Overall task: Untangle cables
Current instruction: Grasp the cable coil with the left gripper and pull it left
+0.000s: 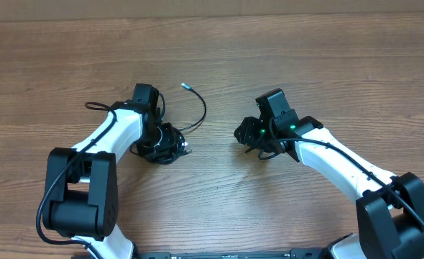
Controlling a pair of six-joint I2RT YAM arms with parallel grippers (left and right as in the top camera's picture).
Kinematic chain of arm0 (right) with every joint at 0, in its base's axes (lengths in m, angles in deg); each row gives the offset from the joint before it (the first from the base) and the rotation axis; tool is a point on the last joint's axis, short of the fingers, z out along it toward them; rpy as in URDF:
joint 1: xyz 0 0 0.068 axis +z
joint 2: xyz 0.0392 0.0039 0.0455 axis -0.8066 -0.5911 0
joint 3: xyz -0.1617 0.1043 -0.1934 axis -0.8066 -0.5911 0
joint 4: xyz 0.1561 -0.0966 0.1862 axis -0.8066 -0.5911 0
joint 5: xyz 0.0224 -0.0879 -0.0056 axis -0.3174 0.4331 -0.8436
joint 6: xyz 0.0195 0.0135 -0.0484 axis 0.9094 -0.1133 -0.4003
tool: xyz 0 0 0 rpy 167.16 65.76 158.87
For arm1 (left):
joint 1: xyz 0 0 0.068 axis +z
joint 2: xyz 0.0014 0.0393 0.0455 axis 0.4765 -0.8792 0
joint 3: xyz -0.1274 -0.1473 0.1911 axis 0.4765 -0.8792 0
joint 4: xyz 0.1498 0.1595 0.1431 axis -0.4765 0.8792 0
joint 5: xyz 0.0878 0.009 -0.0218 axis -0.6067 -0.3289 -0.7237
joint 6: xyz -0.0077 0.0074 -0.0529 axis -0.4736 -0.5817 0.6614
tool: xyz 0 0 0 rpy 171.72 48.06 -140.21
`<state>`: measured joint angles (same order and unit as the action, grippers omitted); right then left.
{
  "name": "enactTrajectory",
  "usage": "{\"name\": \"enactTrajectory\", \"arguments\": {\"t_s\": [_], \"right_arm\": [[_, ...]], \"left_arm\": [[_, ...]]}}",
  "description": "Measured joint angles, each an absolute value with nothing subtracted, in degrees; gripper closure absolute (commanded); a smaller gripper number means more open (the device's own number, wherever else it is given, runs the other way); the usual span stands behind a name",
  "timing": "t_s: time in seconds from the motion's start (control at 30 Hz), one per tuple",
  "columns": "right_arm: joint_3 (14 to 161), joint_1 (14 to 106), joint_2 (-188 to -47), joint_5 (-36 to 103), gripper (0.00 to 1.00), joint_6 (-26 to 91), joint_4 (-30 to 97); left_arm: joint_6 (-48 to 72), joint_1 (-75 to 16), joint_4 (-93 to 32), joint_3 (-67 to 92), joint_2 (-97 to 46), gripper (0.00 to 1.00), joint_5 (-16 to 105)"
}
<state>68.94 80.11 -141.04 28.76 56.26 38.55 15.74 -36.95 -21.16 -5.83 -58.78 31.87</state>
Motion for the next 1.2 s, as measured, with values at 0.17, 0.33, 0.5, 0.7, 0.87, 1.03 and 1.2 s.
{"name": "enactTrajectory", "arguments": {"t_s": [0.17,0.33,0.5,0.7,0.87,1.03,1.2], "right_arm": [[68.9,80.1,-141.0,28.8,0.49,56.3,38.6],[68.9,80.1,-141.0,28.8,0.49,56.3,38.5],[68.9,80.1,-141.0,28.8,0.48,56.3,38.4],[68.9,80.1,-141.0,28.8,0.45,56.3,38.3],[68.9,80.1,-141.0,28.8,0.45,56.3,38.3],[68.9,80.1,-141.0,28.7,0.44,56.3,38.3],[68.9,80.1,-141.0,28.7,0.45,56.2,38.3]], "left_arm": [[15.7,-38.3,-21.1,-5.8,-58.8,0.96,40.5],[15.8,-42.3,-21.2,-5.8,-58.8,0.96,43.7],[15.7,-44.3,-19.1,-5.0,-58.8,0.96,46.1],[15.5,-43.4,-11.5,2.8,-58.8,0.91,45.8],[14.5,-43.4,-7.3,8.6,-58.8,0.80,37.9],[14.7,-43.4,-5.1,8.9,-58.8,0.68,22.8],[16.3,-42.3,-4.9,8.8,-58.8,0.68,11.8]]}}
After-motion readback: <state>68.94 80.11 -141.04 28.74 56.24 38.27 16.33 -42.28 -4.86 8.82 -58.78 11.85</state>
